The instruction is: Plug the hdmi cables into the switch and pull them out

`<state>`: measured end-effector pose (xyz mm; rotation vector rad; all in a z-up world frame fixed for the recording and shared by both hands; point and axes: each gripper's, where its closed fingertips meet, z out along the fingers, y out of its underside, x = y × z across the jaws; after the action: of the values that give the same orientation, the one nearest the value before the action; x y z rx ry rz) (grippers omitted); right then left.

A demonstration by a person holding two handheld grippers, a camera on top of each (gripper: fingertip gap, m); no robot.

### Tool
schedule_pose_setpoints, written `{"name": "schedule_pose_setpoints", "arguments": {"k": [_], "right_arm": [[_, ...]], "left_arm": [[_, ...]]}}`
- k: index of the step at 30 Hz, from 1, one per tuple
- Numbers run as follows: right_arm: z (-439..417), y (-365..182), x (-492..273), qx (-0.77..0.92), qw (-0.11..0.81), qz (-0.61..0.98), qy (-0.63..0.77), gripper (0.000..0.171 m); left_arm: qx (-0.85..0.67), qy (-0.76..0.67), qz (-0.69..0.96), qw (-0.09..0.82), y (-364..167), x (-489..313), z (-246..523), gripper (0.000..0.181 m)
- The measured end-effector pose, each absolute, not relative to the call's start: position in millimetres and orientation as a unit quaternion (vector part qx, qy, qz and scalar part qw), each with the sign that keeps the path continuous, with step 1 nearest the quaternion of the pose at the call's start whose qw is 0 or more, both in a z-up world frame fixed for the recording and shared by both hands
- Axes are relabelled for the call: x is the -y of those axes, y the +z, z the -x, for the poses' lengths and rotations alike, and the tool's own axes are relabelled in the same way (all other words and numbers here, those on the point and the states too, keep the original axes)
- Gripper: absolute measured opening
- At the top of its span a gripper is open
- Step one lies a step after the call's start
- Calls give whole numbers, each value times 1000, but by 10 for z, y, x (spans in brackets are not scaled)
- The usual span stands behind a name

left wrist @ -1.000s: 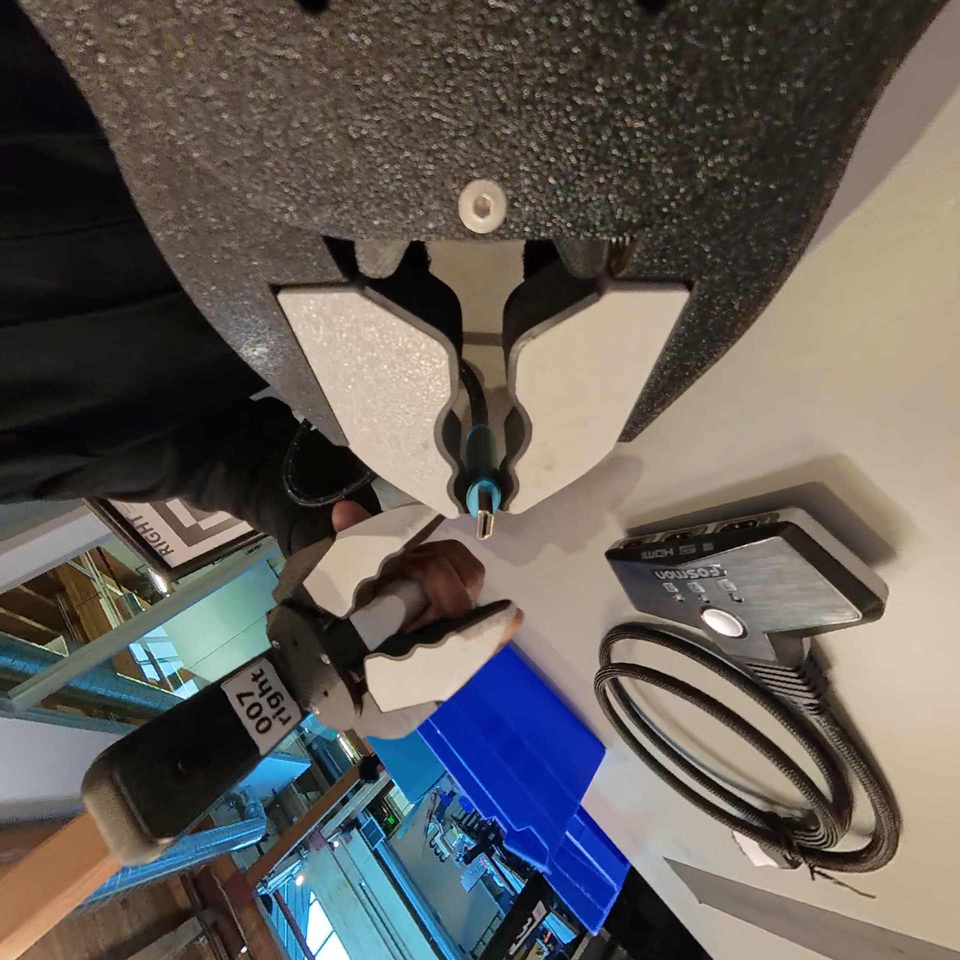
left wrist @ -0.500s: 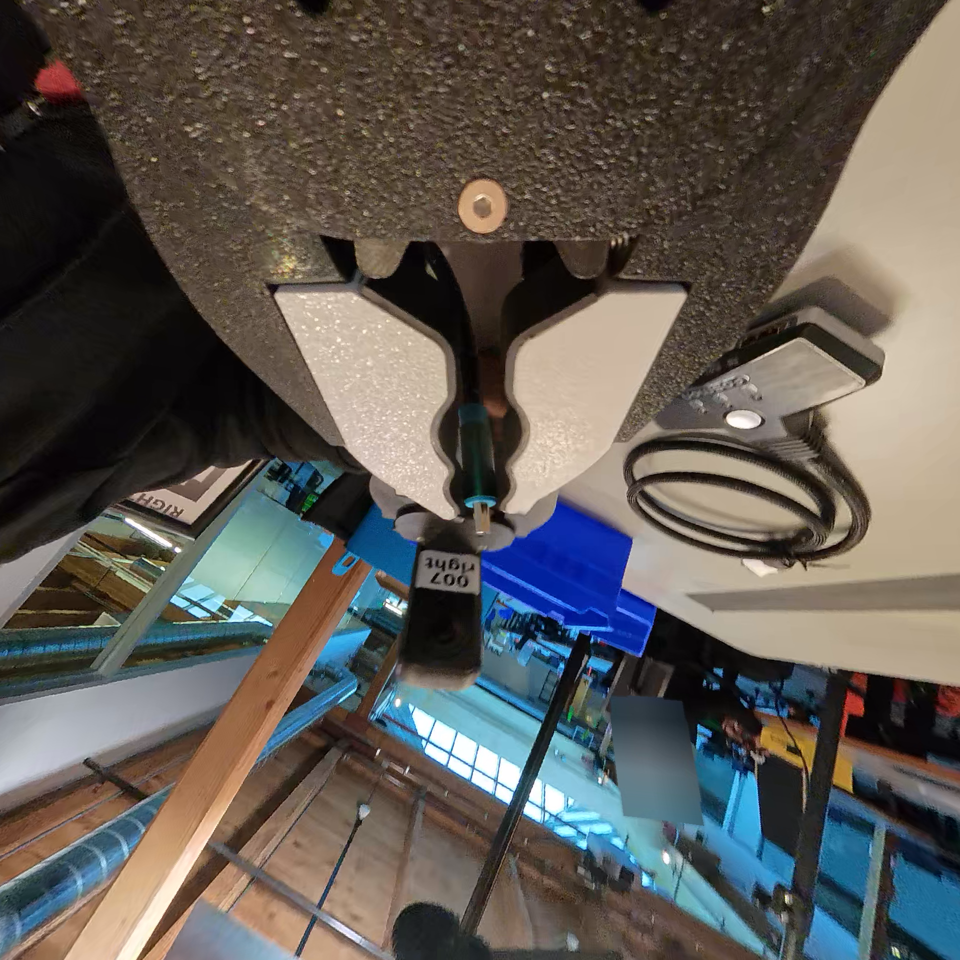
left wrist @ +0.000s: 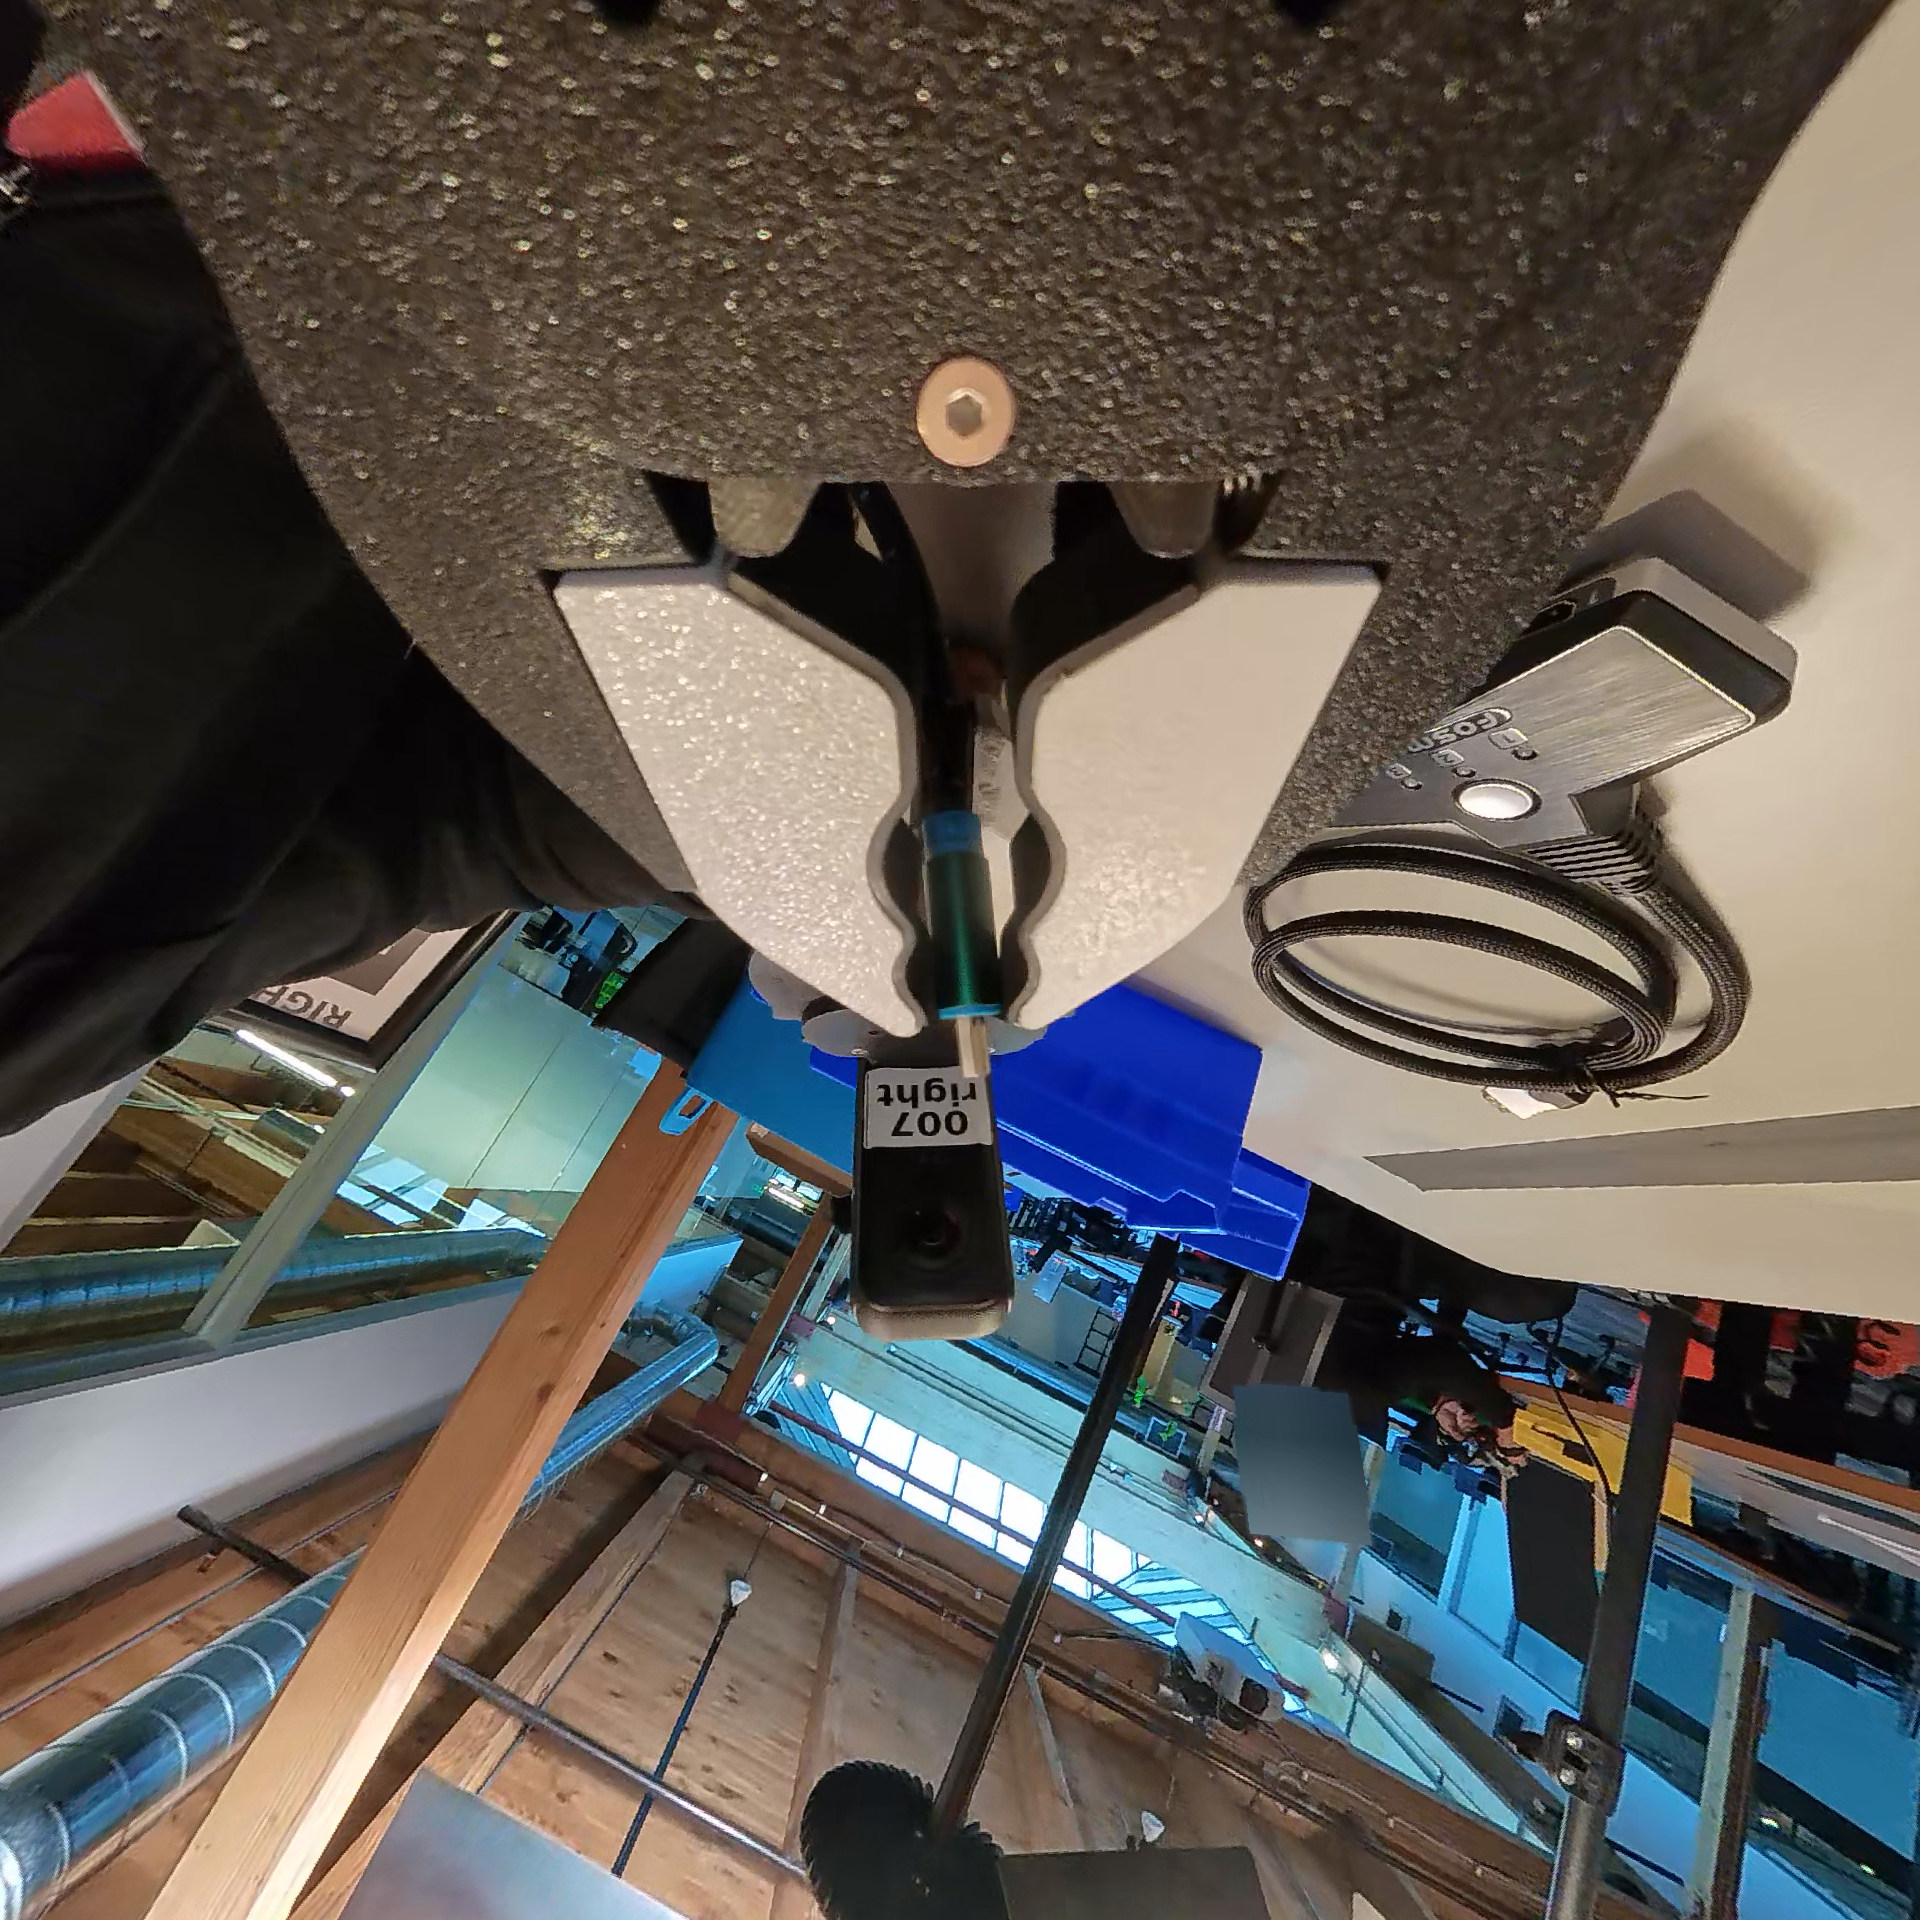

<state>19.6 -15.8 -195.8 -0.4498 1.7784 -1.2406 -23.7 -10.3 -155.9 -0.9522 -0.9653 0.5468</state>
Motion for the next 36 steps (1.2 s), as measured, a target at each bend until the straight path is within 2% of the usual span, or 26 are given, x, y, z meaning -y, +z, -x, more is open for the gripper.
{"name": "schedule_pose_setpoints", "arguments": {"k": [6,17,21,23,26,31,36], "right_arm": [[-30,-1889,212,-704,466,134,-519,6],[-49,-1982,249,-733,429,137,-510,7],[-60,-2005,250,-741,410,147,-510,7],[-9,-2049,262,-756,377,159,-511,9],[255,-2148,321,-793,284,168,-513,25],[766,-2406,362,-858,131,161,-469,39],[776,-2617,410,-891,92,168,-411,50]], "left_arm": [[464,251,466,710,-1655,107,254,15],[502,226,482,682,-1795,127,294,17],[510,221,491,670,-1839,117,300,11],[529,222,486,659,-1876,169,307,11],[576,212,453,647,-1929,341,288,11],[660,156,396,620,-2134,570,196,11],[694,122,383,597,-2296,580,172,11]]}}
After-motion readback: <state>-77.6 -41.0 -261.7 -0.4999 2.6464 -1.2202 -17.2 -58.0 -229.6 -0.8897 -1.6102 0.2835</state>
